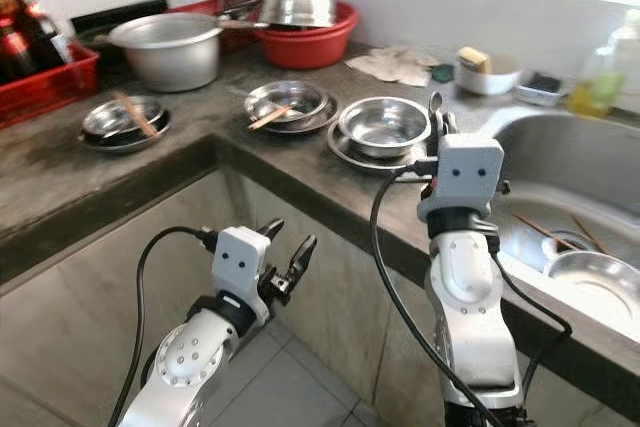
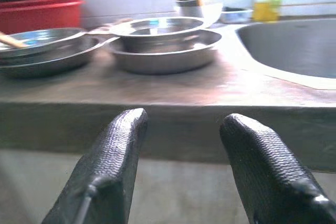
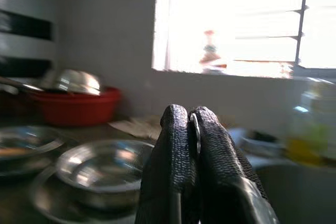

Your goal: Kitchen organization

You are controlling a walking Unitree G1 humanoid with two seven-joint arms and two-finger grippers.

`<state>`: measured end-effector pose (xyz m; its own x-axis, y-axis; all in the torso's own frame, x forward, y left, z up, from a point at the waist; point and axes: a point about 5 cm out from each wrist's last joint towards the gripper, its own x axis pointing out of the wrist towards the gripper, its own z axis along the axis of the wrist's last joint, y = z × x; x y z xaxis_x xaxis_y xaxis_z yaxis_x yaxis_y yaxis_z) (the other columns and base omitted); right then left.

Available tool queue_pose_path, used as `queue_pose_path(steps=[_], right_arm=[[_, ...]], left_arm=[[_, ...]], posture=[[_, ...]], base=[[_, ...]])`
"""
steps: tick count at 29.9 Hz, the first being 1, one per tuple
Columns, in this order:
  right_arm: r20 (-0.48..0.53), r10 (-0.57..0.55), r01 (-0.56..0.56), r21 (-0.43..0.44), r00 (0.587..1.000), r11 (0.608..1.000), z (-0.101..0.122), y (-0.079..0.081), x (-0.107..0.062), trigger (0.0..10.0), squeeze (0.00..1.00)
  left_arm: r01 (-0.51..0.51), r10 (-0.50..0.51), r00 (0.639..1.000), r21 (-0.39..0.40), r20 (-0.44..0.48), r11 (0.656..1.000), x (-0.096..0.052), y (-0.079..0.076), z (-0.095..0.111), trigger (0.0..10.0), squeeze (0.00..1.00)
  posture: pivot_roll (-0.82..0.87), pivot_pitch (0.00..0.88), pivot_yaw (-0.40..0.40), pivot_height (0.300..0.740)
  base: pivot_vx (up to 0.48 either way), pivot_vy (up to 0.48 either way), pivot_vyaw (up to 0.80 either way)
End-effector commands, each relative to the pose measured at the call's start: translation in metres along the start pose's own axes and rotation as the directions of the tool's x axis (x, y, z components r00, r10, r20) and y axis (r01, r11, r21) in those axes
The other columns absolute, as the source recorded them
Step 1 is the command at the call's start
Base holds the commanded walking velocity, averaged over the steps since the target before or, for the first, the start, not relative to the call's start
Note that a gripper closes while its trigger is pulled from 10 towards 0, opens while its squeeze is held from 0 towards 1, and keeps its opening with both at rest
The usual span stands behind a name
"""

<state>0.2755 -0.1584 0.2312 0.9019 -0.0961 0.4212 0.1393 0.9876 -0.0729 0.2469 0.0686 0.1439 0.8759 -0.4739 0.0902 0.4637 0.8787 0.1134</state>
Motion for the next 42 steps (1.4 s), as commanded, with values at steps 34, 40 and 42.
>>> queue_pose_path(steps=[34, 40, 42], right_arm=[[-0.443, 0.169, -0.204, -0.033, 0.881, 0.978, -0.057, 0.011, 0.059, 10.0, 0.0], [-0.551, 0.188, -0.275, -0.079, 0.813, 0.958, -0.081, 0.013, 0.064, 10.0, 0.0], [-0.588, 0.191, -0.295, -0.085, 0.786, 0.952, -0.088, 0.013, 0.062, 10.0, 0.0]], left_arm=[[-0.039, 0.038, 0.998, -0.021, -0.043, 0.999, -0.009, -0.003, -0.006, 10.0, 0.0], [-0.021, 0.019, 0.998, -0.041, -0.057, 0.999, -0.021, -0.009, -0.006, 10.0, 0.0], [-0.009, 0.006, 0.998, -0.044, -0.056, 0.999, -0.025, -0.012, -0.005, 10.0, 0.0]], posture=[[0.01, 0.051, -0.037, 0.74], [0.04, 0.088, -0.038, 0.74], [0.05, 0.1, -0.048, 0.74]], base=[[0.083, -0.113, -0.23], [0.0, 0.0, 0.0], [0.0, 0.0, 0.0]])
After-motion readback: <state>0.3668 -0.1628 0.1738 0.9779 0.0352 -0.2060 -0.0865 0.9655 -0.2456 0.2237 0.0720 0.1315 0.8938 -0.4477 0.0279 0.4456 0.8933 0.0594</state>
